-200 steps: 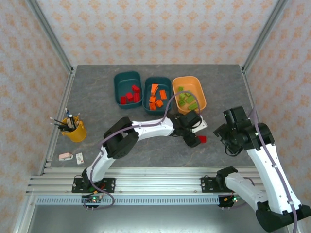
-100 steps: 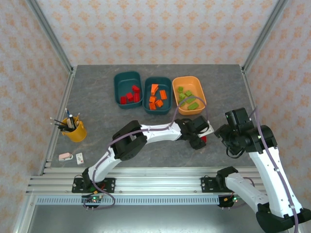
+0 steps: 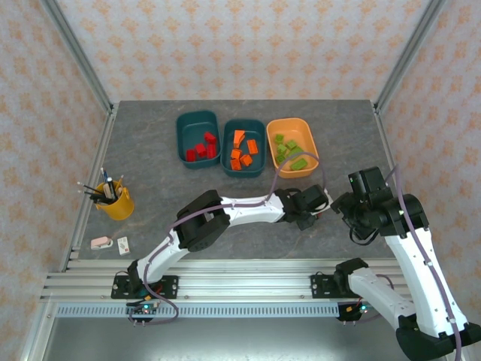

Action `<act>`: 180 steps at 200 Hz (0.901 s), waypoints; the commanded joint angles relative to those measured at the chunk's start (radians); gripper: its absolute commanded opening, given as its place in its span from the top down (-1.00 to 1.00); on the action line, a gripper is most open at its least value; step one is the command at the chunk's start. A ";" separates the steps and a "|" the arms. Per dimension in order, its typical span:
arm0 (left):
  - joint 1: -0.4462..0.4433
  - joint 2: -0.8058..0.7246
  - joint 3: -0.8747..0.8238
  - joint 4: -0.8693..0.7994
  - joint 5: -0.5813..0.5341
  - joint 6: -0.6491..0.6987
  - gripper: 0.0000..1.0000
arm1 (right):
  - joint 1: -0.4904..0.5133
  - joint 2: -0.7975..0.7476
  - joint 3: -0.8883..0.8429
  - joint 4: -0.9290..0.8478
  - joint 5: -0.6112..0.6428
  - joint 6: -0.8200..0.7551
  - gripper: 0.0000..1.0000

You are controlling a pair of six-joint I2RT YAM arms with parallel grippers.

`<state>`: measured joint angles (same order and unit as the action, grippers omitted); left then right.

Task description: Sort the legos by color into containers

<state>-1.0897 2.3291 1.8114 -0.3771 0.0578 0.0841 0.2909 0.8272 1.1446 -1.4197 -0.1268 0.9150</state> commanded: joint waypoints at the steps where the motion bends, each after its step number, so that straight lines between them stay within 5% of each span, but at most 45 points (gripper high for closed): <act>1: 0.005 -0.058 0.000 0.009 -0.054 -0.051 0.73 | -0.006 -0.008 0.015 0.013 0.004 -0.021 -0.27; 44: 0.080 -0.214 -0.070 0.012 -0.072 -0.164 0.72 | -0.006 -0.014 0.056 0.129 -0.053 -0.120 -0.26; 83: 0.217 -0.405 -0.164 -0.047 -0.082 -0.226 0.70 | -0.006 0.018 0.013 0.394 -0.252 -0.191 -0.27; 105: 0.326 -0.509 -0.214 -0.091 -0.077 -0.257 0.69 | 0.010 0.126 -0.005 0.520 -0.360 -0.190 -0.27; 130: 0.485 -0.577 -0.257 -0.142 -0.059 -0.300 0.68 | 0.107 0.281 0.066 0.609 -0.345 -0.234 -0.27; 180: 0.756 -0.501 -0.186 -0.275 -0.098 -0.352 0.68 | 0.274 0.560 0.149 0.987 -0.306 -0.195 -0.30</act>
<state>-0.4156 1.7710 1.5890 -0.5377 0.0090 -0.2184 0.5064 1.3235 1.2415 -0.7013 -0.4458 0.7128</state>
